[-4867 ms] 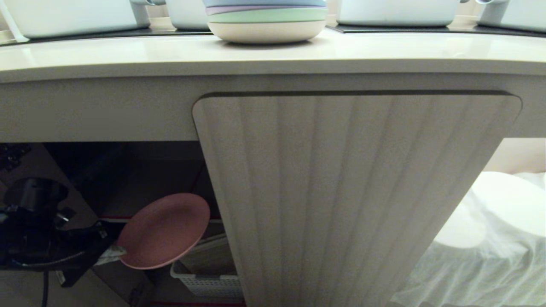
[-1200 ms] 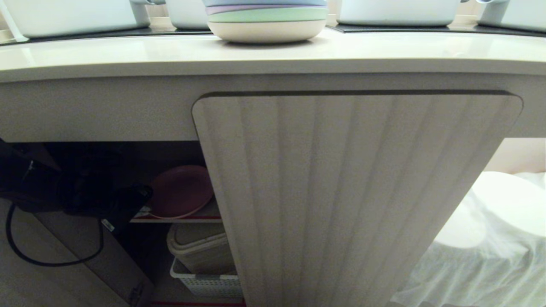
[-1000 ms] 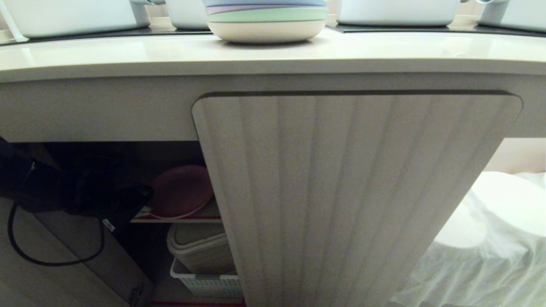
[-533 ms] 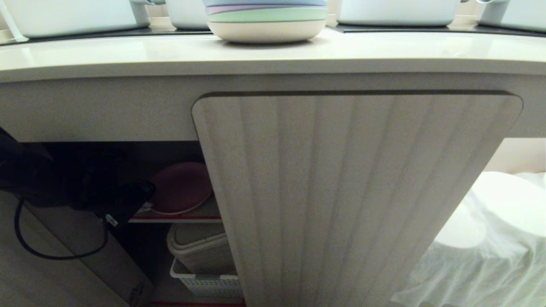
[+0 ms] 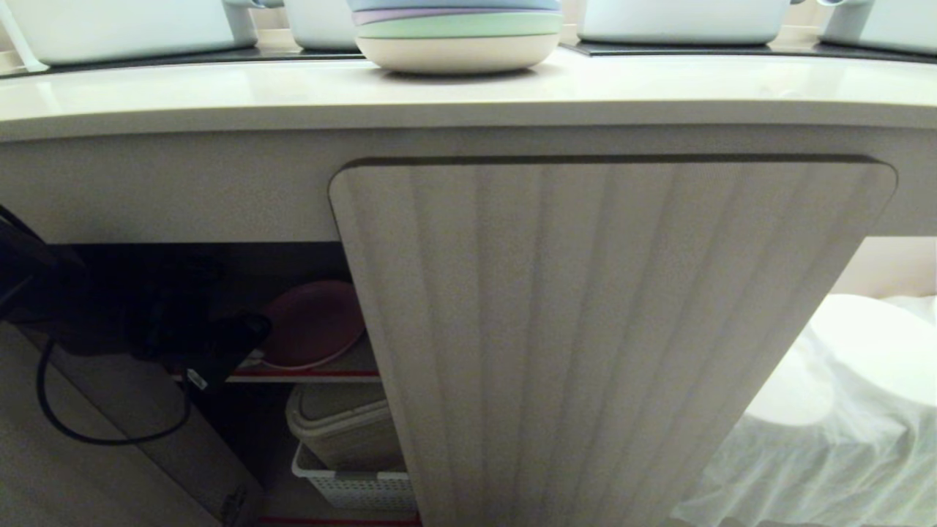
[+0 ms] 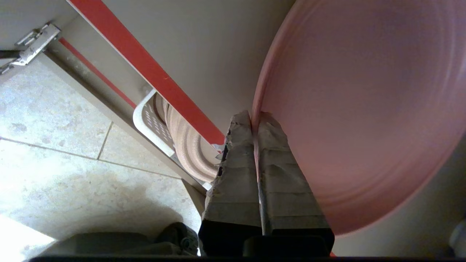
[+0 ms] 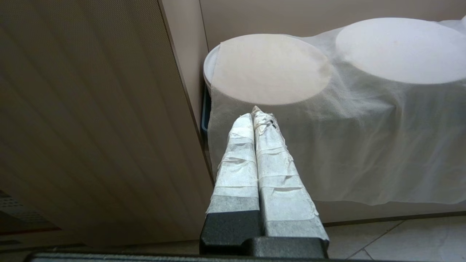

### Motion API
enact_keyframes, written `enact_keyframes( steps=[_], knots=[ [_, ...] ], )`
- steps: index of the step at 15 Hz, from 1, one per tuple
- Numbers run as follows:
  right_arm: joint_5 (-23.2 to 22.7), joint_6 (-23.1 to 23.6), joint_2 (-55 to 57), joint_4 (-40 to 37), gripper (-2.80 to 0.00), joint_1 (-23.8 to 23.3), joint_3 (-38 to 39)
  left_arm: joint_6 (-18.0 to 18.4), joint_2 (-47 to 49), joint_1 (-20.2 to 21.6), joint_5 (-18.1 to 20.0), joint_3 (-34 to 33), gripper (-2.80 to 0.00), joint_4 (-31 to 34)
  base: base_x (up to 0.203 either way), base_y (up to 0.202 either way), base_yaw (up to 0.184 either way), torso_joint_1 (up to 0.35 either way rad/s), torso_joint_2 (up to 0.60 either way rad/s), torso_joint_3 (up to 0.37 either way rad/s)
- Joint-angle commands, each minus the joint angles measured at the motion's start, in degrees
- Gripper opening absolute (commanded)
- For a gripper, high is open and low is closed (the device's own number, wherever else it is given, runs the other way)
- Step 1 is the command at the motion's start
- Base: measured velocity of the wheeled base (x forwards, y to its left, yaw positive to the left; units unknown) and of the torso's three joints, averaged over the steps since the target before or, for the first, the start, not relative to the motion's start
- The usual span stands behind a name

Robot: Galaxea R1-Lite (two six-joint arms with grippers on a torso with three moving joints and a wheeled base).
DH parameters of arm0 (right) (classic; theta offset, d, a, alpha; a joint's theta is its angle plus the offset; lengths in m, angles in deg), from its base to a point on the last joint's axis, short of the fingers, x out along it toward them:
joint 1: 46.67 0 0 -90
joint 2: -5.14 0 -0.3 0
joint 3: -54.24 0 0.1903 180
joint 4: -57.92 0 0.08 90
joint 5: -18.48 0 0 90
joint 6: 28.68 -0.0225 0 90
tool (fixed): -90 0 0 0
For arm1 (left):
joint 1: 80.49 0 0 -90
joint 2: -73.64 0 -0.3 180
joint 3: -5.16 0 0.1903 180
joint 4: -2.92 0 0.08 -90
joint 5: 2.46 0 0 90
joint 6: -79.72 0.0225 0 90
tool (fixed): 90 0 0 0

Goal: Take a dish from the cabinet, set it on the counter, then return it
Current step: Put it back into the cabinet

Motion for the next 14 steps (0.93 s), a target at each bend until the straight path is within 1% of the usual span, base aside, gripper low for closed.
enact_keyframes(
  steps=[1,3,6,9,14],
  knots=[
    [0.0,0.0,0.0,-0.1,-2.80,0.0,0.0,-0.3,0.6,0.0,0.0,0.0,-2.80,-0.1,0.000,0.000,0.000,0.000,0.00,0.000],
    [0.0,0.0,0.0,0.0,-2.80,0.0,0.0,-0.3,0.7,-0.1,0.0,0.0,-2.80,-0.1,0.000,0.000,0.000,0.000,0.00,0.000],
    [0.0,0.0,0.0,0.0,-2.80,0.0,0.0,-2.0,0.8,-1.0,0.0,0.7,-2.80,0.0,0.000,0.000,0.000,0.000,0.00,0.000],
    [0.0,0.0,0.0,-0.1,-2.80,0.0,0.0,-2.2,0.8,-1.7,-0.7,1.3,-2.80,0.0,0.000,0.000,0.000,0.000,0.00,0.000],
    [0.0,0.0,0.0,0.0,-2.80,0.0,0.0,-2.1,0.8,-1.6,-0.8,1.3,-2.80,0.0,0.000,0.000,0.000,0.000,0.00,0.000]
  ],
)
